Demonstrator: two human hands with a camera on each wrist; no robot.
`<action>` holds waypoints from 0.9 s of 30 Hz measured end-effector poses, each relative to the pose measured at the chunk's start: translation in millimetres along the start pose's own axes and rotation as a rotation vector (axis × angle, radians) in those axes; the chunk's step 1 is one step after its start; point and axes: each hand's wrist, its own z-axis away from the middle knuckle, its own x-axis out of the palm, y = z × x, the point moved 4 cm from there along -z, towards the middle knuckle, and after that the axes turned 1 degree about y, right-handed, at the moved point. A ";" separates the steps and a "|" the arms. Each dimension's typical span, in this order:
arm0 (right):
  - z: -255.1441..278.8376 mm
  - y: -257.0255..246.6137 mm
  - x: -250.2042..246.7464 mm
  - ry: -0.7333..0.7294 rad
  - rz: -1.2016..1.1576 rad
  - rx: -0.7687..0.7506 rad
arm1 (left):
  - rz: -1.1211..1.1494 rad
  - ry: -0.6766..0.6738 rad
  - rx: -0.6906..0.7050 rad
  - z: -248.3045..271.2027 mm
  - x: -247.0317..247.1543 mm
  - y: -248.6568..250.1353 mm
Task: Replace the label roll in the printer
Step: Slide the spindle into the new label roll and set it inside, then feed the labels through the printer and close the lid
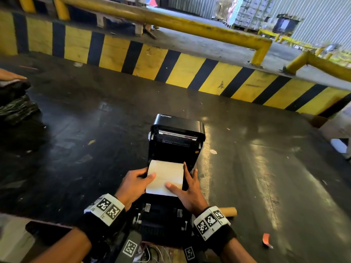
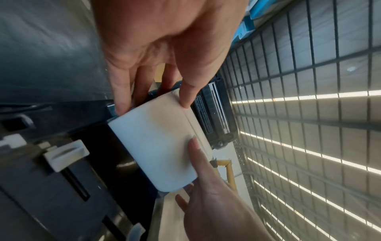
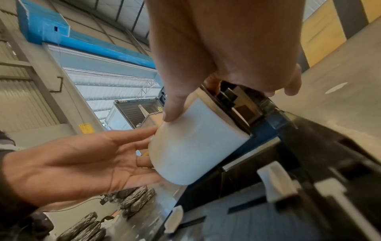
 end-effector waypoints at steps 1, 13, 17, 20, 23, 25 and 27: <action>-1.9 4.2 1.8 0.000 0.014 0.017 | -0.028 -0.004 0.001 -4.0 -0.4 -4.6; -10.6 30.9 7.5 -0.026 0.015 0.070 | -0.265 0.031 0.082 -8.8 13.7 -9.4; -12.0 34.6 9.8 -0.022 0.016 0.077 | -0.299 0.064 0.100 -9.4 14.8 -10.8; -11.6 41.3 13.1 -0.018 0.030 0.073 | -0.338 0.078 0.107 -9.4 14.5 -13.3; -13.6 45.2 15.0 -0.024 0.047 0.061 | -0.399 0.078 0.153 -9.7 11.8 -12.2; -14.9 46.0 13.3 -0.024 0.038 0.073 | -0.508 0.107 0.210 -11.4 7.6 -8.9; -16.9 46.3 9.6 -0.011 0.014 0.087 | -0.661 0.141 0.257 -15.7 3.5 -7.1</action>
